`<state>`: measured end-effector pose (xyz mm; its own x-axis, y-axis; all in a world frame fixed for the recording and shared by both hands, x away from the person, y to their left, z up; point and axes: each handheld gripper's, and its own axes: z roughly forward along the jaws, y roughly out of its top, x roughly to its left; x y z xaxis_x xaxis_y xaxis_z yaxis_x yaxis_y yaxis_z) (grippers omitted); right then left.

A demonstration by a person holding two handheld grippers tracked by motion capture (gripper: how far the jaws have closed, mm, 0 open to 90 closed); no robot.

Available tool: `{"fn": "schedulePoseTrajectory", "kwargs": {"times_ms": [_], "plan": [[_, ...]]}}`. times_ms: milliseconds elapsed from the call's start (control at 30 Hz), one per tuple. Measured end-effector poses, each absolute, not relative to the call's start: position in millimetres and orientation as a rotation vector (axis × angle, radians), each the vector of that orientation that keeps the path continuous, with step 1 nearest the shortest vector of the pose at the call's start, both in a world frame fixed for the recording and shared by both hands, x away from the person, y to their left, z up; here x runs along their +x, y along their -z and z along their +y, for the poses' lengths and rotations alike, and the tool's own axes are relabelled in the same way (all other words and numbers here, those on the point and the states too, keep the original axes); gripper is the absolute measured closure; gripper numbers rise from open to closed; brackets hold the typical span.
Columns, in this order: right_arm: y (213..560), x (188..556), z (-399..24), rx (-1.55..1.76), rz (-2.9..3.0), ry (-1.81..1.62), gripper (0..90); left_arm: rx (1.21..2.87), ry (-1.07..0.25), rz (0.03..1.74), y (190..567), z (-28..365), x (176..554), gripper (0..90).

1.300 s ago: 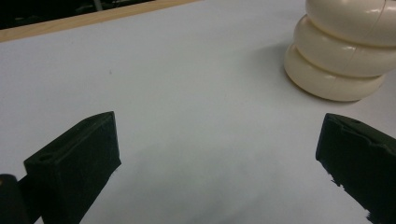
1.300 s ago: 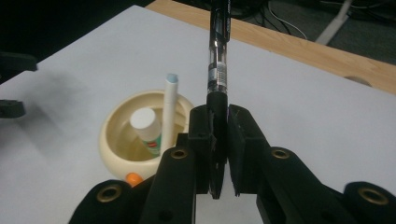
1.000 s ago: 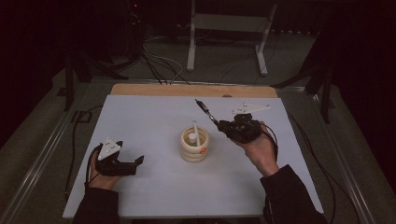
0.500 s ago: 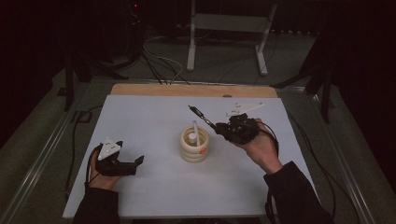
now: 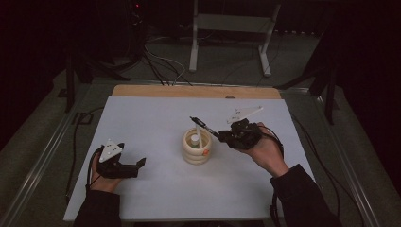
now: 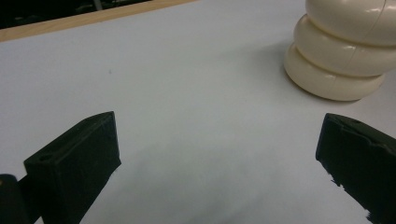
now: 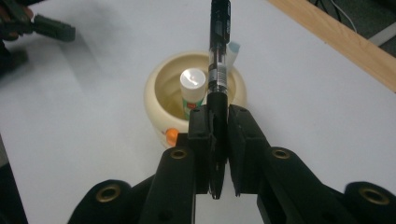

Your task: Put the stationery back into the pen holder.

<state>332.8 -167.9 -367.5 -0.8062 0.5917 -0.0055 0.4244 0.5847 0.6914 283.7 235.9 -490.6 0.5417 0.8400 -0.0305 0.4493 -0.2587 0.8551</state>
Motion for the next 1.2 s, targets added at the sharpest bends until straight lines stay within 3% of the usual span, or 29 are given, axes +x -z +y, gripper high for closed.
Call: {"fn": "schedulePoseTrajectory", "kwargs": {"times_ms": [1200], "plan": [[376, 320, -160, 0.706, 2.743, -0.904, 79.9, 1.9, -0.556, 1.056, 491, 235, 284, 0.1]]}}
